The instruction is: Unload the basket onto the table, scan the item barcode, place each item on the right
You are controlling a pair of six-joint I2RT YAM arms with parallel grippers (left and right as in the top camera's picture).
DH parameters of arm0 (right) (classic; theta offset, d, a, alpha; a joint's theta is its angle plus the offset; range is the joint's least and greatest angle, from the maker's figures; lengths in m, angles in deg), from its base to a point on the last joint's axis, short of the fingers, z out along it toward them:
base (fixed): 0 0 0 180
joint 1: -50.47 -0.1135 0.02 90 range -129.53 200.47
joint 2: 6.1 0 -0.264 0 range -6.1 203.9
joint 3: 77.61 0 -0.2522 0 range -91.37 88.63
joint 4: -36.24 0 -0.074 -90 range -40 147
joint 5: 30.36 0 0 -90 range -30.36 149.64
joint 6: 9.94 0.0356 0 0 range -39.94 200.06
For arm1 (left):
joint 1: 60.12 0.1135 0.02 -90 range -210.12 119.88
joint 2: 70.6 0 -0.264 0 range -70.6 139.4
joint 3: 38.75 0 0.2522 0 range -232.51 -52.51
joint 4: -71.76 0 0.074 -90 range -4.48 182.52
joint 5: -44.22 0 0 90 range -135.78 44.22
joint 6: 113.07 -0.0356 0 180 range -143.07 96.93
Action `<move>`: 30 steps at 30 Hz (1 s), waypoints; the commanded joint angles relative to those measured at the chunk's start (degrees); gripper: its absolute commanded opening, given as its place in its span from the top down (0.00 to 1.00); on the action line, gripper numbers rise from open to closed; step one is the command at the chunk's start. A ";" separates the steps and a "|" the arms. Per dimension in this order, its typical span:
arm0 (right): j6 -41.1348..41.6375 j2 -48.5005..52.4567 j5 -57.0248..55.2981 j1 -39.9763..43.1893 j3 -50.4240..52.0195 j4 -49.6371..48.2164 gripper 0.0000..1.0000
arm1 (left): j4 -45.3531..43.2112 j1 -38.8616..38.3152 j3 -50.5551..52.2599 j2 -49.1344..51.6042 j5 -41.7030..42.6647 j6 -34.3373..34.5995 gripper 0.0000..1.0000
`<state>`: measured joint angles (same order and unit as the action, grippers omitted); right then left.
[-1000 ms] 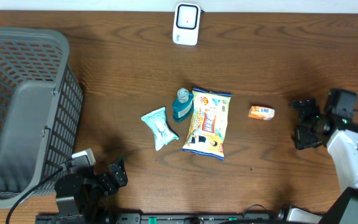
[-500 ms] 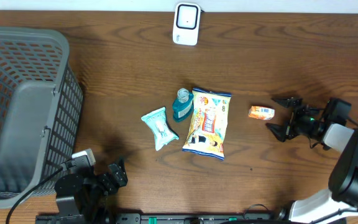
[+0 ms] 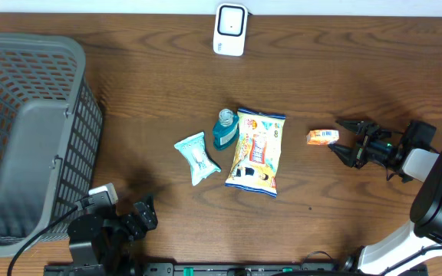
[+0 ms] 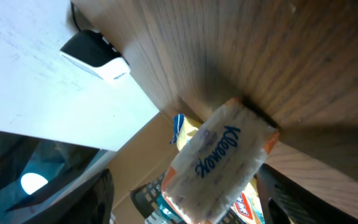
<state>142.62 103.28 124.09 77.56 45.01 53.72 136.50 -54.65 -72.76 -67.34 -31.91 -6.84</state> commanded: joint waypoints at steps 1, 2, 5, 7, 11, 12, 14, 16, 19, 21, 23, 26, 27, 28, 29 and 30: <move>8.13 7.78 -16.44 -0.76 3.98 3.93 0.33 | 0.00 0.24 0.04 0.07 0.68 -0.72 0.02; 8.13 7.78 -17.84 -0.76 3.98 4.35 0.33 | 0.00 0.24 0.04 0.07 0.68 -0.72 0.02; 8.13 7.78 -22.14 -0.76 3.98 4.61 0.34 | 0.00 0.24 0.04 0.07 0.68 -0.72 0.02; 8.11 7.78 -23.65 -0.79 3.98 5.27 0.35 | 0.00 0.24 0.04 0.07 0.68 -0.72 0.02; 8.11 7.78 -25.00 -1.18 3.98 5.86 0.42 | 0.00 0.24 0.04 0.07 0.68 -0.72 0.02; 8.11 7.78 -25.40 -1.22 3.98 6.08 0.45 | 0.00 0.24 0.04 0.07 0.68 -0.72 0.02; 8.07 7.78 -26.60 -1.27 3.98 6.82 0.48 | 0.00 0.24 0.04 0.07 0.68 -0.72 0.02; 8.07 7.78 -28.89 -1.27 3.98 8.07 0.50 | 0.00 0.24 0.04 0.07 0.68 -0.72 0.02; 7.26 7.78 -32.06 -1.27 3.98 9.86 0.60 | 0.00 0.24 0.04 0.07 0.68 -0.72 0.02; 6.36 7.78 -33.03 -1.27 3.98 10.01 0.66 | 0.00 0.24 0.04 0.07 0.68 -0.72 0.02; 5.49 7.78 -34.25 -1.25 3.98 9.99 0.73 | 0.00 0.24 0.04 0.07 0.68 -0.72 0.02; 4.24 7.78 -34.53 -1.27 3.96 9.73 0.82 | 0.00 0.24 0.04 0.07 0.68 -0.72 0.02; 3.76 7.72 -34.53 -1.25 3.96 9.70 0.87 | 0.00 0.24 0.04 0.07 0.68 -0.72 0.02; 3.10 7.72 -34.53 -1.25 3.96 9.53 0.92 | 0.00 0.24 0.04 0.07 0.68 -0.72 0.02; 2.36 7.72 -34.51 -1.25 3.93 9.33 0.96 | 0.00 0.24 0.04 0.07 0.68 -0.72 0.02; 1.46 7.72 -34.51 -1.25 3.89 9.29 0.99 | 0.00 0.24 0.04 0.07 0.68 -0.72 0.02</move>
<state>138.56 102.25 112.53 74.70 43.22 59.19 136.50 -54.65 -72.76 -67.34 -31.91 -6.84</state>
